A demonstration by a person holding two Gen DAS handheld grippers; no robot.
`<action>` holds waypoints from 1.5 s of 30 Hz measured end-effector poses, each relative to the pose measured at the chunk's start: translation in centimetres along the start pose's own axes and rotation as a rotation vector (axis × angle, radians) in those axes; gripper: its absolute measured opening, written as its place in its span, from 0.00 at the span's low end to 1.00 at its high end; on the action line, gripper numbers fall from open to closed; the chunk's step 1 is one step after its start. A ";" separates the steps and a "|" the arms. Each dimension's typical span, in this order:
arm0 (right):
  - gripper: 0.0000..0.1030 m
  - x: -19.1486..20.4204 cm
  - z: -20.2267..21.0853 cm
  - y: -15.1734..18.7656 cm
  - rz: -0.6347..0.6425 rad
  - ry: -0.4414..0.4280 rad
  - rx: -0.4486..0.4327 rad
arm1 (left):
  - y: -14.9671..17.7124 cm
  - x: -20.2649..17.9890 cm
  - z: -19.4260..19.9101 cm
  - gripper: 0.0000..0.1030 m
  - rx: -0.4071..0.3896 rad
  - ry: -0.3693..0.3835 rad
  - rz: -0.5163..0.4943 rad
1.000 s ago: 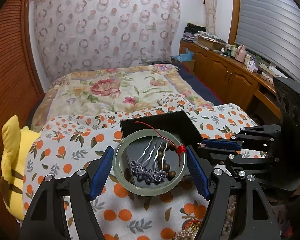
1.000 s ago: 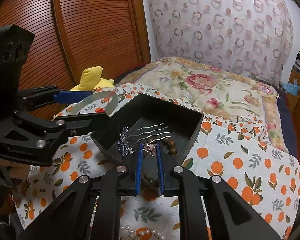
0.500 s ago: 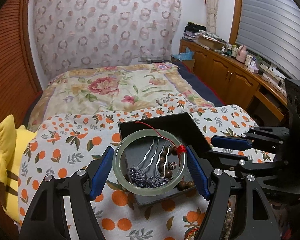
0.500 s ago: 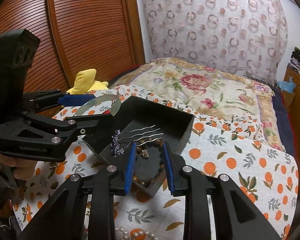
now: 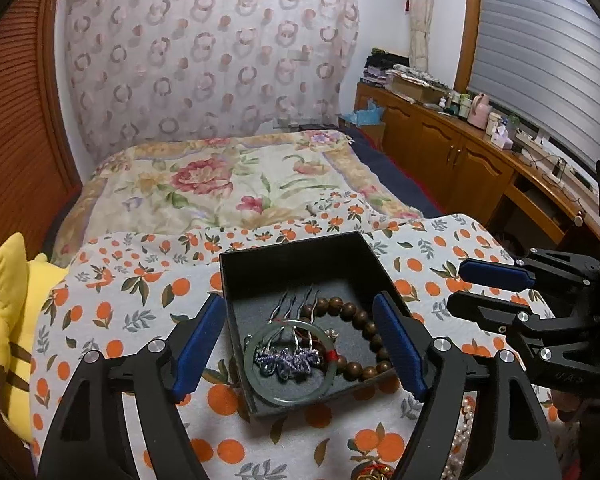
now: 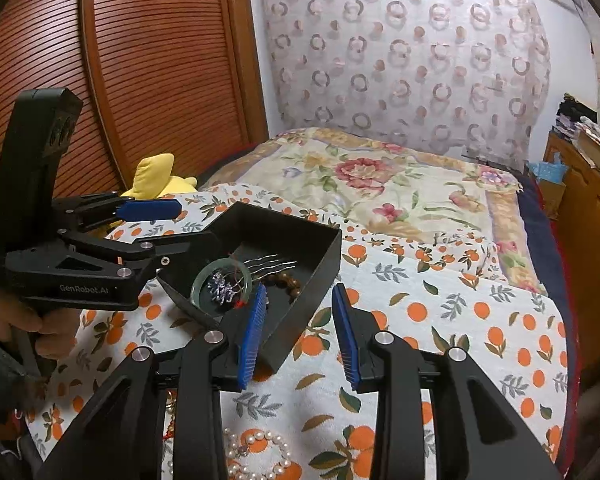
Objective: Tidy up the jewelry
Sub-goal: 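Carry the jade bangle and ring into the black box and release both, then grasp a pearl strand with the left tool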
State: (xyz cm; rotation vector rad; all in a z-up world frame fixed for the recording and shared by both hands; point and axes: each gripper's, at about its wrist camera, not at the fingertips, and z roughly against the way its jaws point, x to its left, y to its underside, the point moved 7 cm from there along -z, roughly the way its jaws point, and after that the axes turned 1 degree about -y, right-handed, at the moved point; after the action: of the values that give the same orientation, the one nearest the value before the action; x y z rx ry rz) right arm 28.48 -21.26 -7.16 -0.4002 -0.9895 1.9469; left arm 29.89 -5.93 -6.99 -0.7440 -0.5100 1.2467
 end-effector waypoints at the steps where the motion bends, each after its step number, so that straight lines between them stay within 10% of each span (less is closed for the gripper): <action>1: 0.36 0.0 0.3 0.1 0.000 0.001 -0.002 | 0.1 -0.1 0.2 0.72 -0.002 -0.002 -0.002; 28: 0.36 2.9 4.7 9.4 -0.035 0.032 0.032 | 12.4 0.5 6.4 0.85 0.021 -0.024 0.055; 39: 0.36 8.6 4.1 11.2 0.016 -0.083 0.075 | 15.2 1.6 8.9 0.85 0.013 -0.045 0.088; 45: 0.20 11.6 2.1 12.0 0.074 -0.131 0.135 | 15.8 2.4 9.8 0.85 0.004 -0.053 0.102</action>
State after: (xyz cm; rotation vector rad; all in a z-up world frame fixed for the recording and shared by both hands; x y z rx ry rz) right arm 13.95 -16.12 -13.89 -0.2380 -0.9300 2.1152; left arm 13.19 0.72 -12.29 -0.7432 -0.5181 1.3646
